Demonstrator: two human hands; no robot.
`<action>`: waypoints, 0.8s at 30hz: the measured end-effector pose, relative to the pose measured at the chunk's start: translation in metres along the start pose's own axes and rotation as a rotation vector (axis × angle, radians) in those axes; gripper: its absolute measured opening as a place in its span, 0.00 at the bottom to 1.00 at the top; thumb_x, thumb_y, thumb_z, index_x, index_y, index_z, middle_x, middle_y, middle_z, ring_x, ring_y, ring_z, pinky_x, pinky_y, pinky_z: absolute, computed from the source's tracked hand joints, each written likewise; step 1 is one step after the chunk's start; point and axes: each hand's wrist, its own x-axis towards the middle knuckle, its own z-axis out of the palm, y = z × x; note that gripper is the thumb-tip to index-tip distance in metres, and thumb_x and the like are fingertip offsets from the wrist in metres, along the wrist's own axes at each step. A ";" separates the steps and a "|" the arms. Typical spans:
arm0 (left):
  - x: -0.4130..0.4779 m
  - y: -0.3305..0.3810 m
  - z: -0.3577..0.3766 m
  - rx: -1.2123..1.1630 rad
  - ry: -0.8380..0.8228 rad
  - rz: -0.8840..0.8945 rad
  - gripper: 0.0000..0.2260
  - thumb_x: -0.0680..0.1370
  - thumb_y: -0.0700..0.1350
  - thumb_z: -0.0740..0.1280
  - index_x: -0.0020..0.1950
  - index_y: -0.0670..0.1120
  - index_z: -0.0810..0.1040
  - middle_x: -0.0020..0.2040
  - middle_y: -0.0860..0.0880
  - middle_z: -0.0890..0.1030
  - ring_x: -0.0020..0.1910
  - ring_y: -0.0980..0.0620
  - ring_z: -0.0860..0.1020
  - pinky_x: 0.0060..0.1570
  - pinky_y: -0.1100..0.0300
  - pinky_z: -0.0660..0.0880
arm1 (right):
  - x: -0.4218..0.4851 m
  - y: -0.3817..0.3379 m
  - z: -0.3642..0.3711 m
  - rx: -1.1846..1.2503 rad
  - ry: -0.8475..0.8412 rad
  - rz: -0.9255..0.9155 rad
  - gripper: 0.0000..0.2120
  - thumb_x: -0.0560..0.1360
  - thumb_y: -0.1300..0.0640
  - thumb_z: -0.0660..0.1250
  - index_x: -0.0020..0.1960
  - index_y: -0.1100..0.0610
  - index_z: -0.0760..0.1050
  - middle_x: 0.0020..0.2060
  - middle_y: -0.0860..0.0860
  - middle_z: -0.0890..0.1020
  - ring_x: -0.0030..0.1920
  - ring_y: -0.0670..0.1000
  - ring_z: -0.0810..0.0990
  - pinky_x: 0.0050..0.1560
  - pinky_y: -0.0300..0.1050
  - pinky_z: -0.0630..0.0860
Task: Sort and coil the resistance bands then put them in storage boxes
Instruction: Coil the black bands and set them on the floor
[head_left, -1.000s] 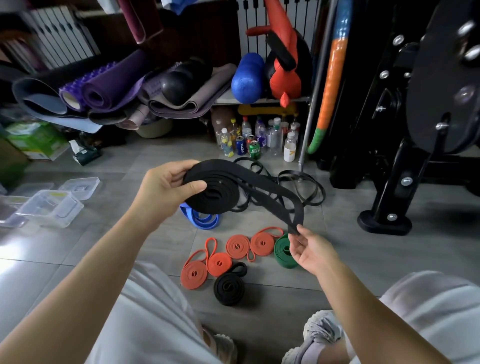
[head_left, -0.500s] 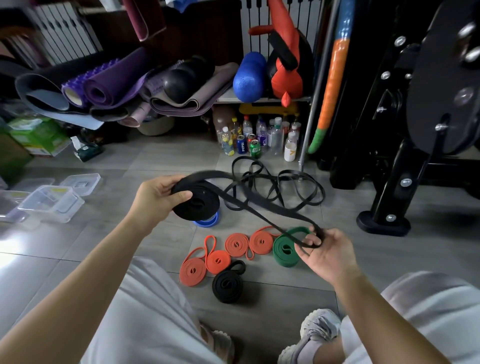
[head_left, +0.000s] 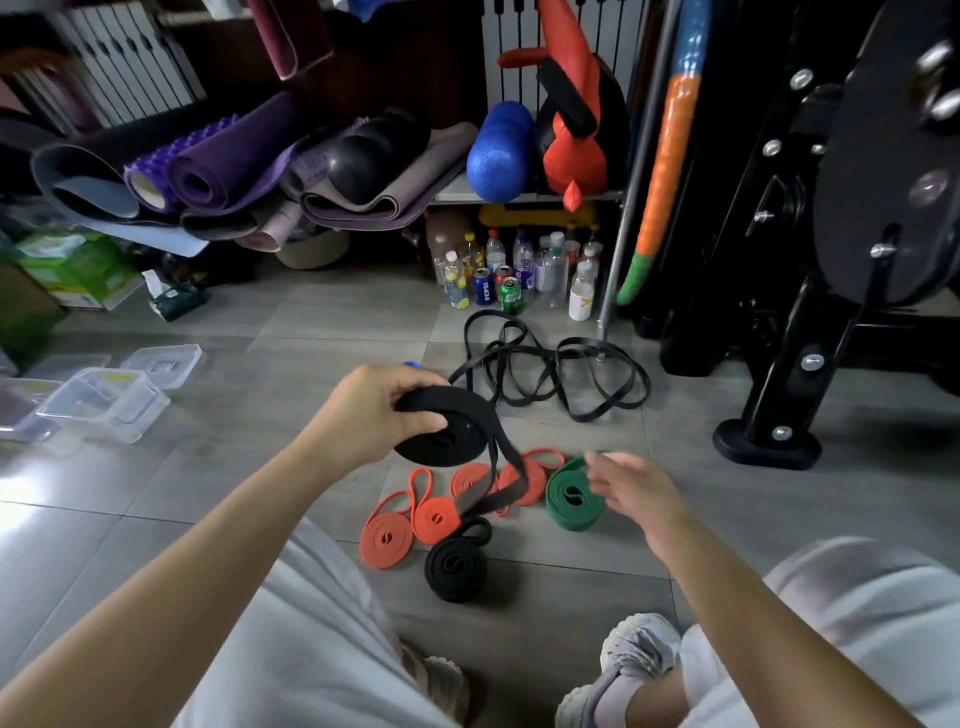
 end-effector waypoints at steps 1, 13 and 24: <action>0.000 0.003 0.006 0.043 -0.028 -0.002 0.19 0.69 0.36 0.74 0.42 0.63 0.80 0.43 0.63 0.83 0.45 0.64 0.80 0.47 0.70 0.74 | -0.005 -0.011 0.006 -0.048 -0.068 -0.121 0.12 0.74 0.50 0.69 0.53 0.55 0.78 0.48 0.51 0.83 0.48 0.45 0.81 0.48 0.36 0.75; -0.006 0.012 0.025 0.129 -0.158 0.000 0.13 0.68 0.39 0.75 0.49 0.52 0.81 0.45 0.56 0.83 0.46 0.60 0.80 0.55 0.59 0.76 | -0.027 -0.062 0.044 -0.376 -0.337 -0.621 0.18 0.60 0.42 0.71 0.51 0.38 0.78 0.43 0.42 0.85 0.46 0.41 0.83 0.54 0.50 0.79; -0.007 0.016 0.031 -0.074 -0.213 0.007 0.09 0.70 0.39 0.74 0.47 0.50 0.81 0.44 0.53 0.83 0.44 0.61 0.82 0.45 0.70 0.75 | -0.034 -0.066 0.025 -0.295 -0.339 -0.625 0.15 0.66 0.58 0.77 0.45 0.40 0.81 0.41 0.44 0.85 0.44 0.44 0.84 0.52 0.44 0.79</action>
